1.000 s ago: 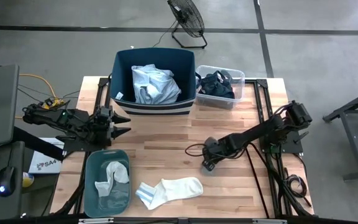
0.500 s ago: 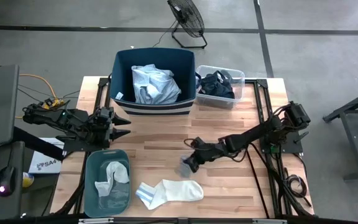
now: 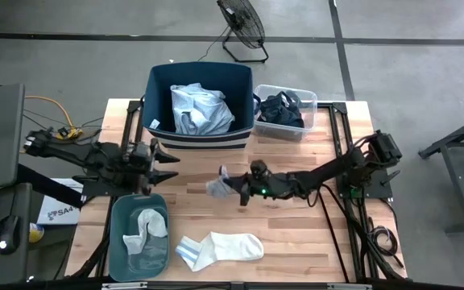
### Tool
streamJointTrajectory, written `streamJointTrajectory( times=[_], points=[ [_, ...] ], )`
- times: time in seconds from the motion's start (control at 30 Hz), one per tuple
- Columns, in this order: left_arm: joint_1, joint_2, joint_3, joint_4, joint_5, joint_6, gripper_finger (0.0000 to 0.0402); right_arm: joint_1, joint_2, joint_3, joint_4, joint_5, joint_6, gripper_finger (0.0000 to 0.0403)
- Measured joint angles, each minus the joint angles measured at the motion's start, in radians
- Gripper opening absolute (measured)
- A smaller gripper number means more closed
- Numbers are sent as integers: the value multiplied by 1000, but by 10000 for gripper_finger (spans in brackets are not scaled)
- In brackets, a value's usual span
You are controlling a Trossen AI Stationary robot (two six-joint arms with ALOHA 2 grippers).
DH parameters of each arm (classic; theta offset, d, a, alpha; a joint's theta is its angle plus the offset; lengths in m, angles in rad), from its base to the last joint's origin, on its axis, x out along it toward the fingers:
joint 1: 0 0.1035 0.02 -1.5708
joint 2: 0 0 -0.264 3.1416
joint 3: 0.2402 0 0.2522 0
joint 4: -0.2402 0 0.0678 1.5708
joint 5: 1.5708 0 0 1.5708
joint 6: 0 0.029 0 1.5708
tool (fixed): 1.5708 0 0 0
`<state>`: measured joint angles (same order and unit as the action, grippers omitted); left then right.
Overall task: Pick & Place Cloths
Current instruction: Put the gray sock into the light blue bin
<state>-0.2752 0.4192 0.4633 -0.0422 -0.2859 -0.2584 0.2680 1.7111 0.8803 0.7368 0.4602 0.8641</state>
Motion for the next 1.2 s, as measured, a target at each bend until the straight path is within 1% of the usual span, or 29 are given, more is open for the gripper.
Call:
streamJointTrajectory(
  times=[0.2,0.33,0.4,0.5,0.57,0.63,0.77,0.87,0.97,1.07,1.2],
  points=[
    [0,136,0,113,-3,-6,228,-41,-2,1,149,13,-97,4],
    [0,216,0,229,-4,-8,233,-71,-23,1,175,10,-157,4],
    [0,249,0,284,-9,-8,246,-87,-43,1,172,10,-189,4],
    [0,298,0,355,-16,-11,276,-116,-76,2,173,10,-247,4],
    [0,331,0,402,-39,-18,297,-135,-101,2,171,10,-278,4],
    [0,364,10,415,-81,-34,314,-150,-127,2,169,10,-304,4],
    [1,448,72,418,-164,-32,325,-169,-152,2,158,6,-338,4],
    [0,522,142,417,-202,14,326,-171,-153,2,156,-22,-342,4],
    [0,604,216,415,-243,65,326,-170,-153,2,142,-25,-345,4],
    [0,682,283,412,-296,78,326,-170,-153,2,141,-31,-345,4],
    [0,770,362,406,-360,79,326,-171,-158,2,142,-91,-345,4]
  ],
)
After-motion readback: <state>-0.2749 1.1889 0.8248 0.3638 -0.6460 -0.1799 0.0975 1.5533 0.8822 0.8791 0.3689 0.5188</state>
